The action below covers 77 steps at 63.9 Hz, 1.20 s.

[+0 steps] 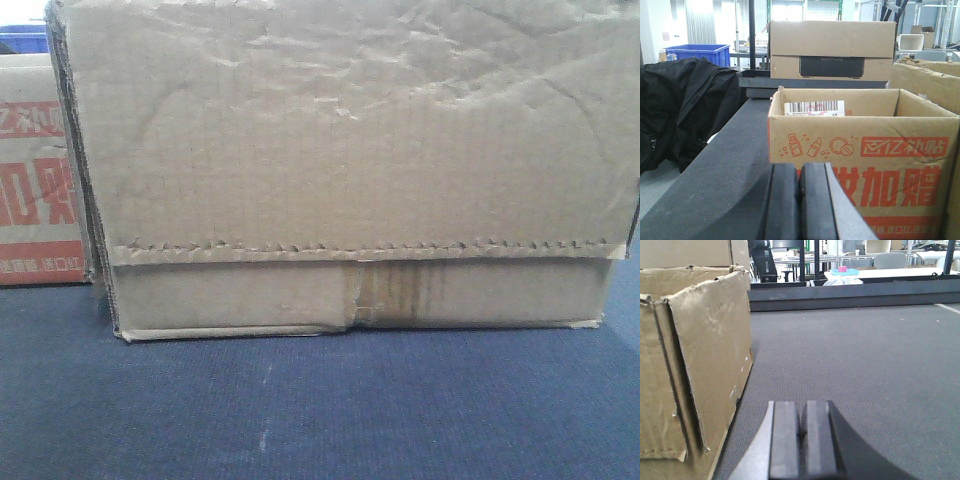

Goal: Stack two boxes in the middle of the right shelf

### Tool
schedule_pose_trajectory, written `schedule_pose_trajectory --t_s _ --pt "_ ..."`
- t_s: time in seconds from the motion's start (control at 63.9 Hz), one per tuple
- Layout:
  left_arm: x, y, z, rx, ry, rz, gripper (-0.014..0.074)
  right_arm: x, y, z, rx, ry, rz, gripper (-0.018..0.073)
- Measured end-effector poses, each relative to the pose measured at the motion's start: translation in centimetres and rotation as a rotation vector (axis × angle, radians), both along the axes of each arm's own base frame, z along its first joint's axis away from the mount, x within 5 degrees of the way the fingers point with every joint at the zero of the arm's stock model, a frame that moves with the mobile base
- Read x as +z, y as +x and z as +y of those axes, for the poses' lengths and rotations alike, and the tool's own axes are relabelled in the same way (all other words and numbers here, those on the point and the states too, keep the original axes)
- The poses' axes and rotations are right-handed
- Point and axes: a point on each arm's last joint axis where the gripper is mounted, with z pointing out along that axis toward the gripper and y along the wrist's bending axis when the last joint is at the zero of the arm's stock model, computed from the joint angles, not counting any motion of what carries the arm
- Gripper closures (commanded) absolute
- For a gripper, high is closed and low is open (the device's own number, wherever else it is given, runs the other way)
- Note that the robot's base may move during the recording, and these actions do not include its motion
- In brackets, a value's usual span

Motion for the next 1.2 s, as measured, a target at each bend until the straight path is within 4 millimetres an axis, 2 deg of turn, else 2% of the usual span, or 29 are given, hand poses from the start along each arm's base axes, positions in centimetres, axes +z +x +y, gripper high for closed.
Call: schedule_pose_trajectory --t_s 0.892,1.111,1.204 --pt "0.4 0.0 0.0 -0.002 0.002 -0.041 0.0707 0.4 0.0 0.0 -0.003 0.002 -0.039 0.0712" --pt "2.1 -0.4 -0.1 -0.009 0.007 -0.192 0.0707 1.9 -0.2 -0.1 -0.012 0.007 -0.159 0.0712" --pt "4.8 -1.1 -0.1 -0.007 0.009 -0.242 0.0707 4.8 -0.8 -0.1 -0.010 0.000 -0.217 0.0712"
